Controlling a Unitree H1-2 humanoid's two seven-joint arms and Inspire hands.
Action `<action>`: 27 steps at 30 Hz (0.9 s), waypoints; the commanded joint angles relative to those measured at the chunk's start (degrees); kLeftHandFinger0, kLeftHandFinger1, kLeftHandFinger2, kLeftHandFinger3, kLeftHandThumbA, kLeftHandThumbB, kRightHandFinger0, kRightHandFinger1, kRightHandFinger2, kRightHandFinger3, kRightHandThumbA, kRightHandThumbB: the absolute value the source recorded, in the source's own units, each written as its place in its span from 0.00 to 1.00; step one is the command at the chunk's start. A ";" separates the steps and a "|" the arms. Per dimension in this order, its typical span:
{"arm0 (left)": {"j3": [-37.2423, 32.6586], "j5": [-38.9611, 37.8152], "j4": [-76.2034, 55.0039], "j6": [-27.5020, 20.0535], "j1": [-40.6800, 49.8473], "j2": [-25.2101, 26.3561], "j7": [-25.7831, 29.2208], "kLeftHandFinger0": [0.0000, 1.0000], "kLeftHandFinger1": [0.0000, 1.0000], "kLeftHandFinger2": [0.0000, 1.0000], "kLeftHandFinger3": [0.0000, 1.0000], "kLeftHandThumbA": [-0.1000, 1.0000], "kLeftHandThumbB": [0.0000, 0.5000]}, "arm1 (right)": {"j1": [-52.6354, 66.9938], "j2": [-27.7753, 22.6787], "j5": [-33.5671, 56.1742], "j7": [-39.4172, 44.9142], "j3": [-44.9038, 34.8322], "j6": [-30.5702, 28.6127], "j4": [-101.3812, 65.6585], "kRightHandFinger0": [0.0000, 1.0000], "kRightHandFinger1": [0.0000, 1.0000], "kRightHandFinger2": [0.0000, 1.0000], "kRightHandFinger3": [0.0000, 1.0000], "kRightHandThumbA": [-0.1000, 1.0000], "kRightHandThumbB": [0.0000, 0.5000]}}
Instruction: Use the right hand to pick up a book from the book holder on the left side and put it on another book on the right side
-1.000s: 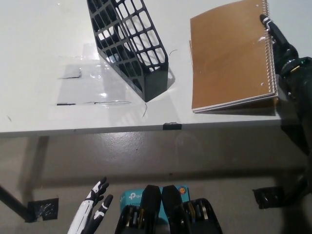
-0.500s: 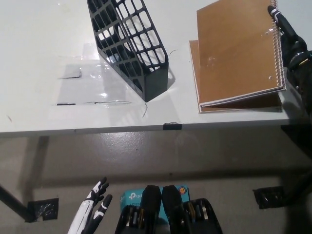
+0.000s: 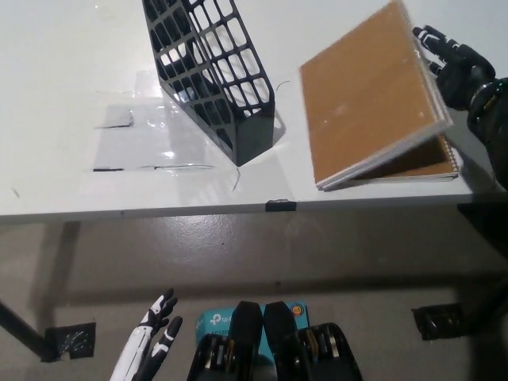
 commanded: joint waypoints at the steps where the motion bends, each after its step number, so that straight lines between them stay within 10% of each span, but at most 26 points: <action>1: 0.49 -0.49 -0.72 -2.07 0.10 -0.05 0.90 1.00 1.00 1.00 1.00 0.95 0.32 | -3.76 -1.55 -2.37 2.26 0.71 -5.19 -0.17 1.00 1.00 1.00 1.00 0.49 0.59; 16: 0.73 -0.53 -0.37 -2.08 0.21 -0.31 1.24 1.00 1.00 1.00 1.00 0.96 0.32 | -2.69 -4.12 -1.22 -0.87 -4.42 -13.85 0.25 1.00 1.00 1.00 1.00 0.53 0.53; 21: 1.15 -1.50 -0.03 -2.40 -0.99 -0.56 1.11 1.00 1.00 1.00 1.00 0.93 0.28 | -3.91 -5.11 -5.31 -0.21 -1.58 -21.04 -5.80 1.00 1.00 1.00 1.00 0.65 0.30; 23: 1.37 -1.45 0.16 -2.42 -2.06 -0.39 1.17 1.00 1.00 1.00 1.00 0.92 0.27 | -2.62 -4.91 -6.22 0.35 -0.62 -18.85 -17.65 1.00 1.00 1.00 1.00 0.68 0.54; 27: 1.75 -1.25 0.71 -2.40 -4.90 -0.15 1.38 1.00 1.00 1.00 1.00 0.93 0.26 | 3.76 -4.25 -8.30 0.79 2.70 -10.81 -47.16 1.00 1.00 1.00 1.00 0.76 0.63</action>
